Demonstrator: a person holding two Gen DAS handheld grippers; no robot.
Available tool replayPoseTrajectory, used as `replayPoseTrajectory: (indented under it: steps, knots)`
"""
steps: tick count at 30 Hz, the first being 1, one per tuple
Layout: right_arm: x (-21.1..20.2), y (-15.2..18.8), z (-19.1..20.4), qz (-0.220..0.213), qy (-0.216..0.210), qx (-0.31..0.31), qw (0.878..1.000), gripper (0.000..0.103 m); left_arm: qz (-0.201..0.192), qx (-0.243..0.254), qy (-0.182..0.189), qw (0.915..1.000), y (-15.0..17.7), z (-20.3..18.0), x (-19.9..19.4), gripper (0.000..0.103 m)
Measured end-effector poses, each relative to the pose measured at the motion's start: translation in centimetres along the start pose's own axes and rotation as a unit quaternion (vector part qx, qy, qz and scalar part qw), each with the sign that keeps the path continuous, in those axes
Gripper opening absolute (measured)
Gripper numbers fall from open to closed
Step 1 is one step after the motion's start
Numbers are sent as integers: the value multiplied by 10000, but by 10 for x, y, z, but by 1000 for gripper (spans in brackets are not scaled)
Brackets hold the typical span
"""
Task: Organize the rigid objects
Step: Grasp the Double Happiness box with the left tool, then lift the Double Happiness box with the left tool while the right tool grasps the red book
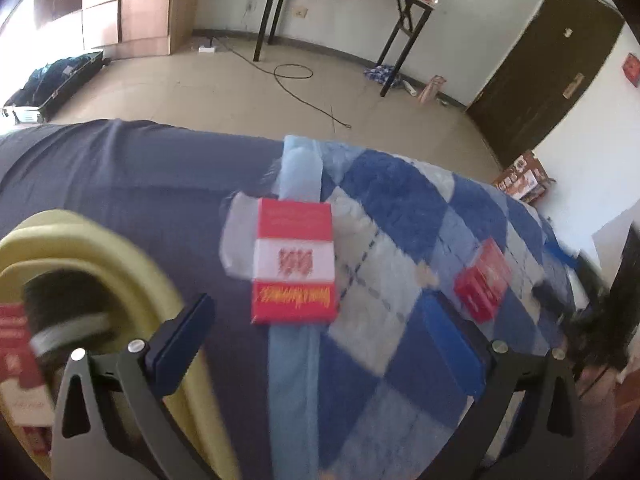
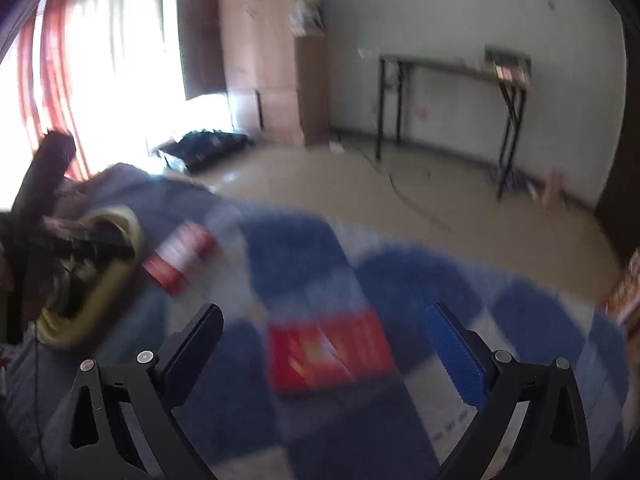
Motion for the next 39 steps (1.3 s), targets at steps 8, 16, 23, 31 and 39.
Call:
replayPoseTrajectory:
  steps: [8,16,23,31,39]
  knots:
    - [33,13,-12,140,-634,-157,9978,103,453,96,-368,9982,-15,-2,45,103]
    - [62,17,10,353,-141,-842,9957,103,582,459,-643,9952,-12,-4,67,57]
    - [51,7,31,-51,-28,-1059,9944,19,49,374,-124,9992,-5,-7,10,57]
    - [42,0,67,-94,-346,-1300,9909,6,-895,507,175,9945,55,19,-148,57]
    - [20,4,26,-203,-216,-983,9947,82,-1050,418,329,9930,74,21,-164,57]
Point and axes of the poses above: each gripper's, at about its wrist camera, not at the fingertips, and x roughly the way its jaws point, z to its left, y to its underside, the point moved 2 cm from there along x, roughly the way its jaws point, and after that the axes turned 1 degree about -z, right-handed, at the moved point
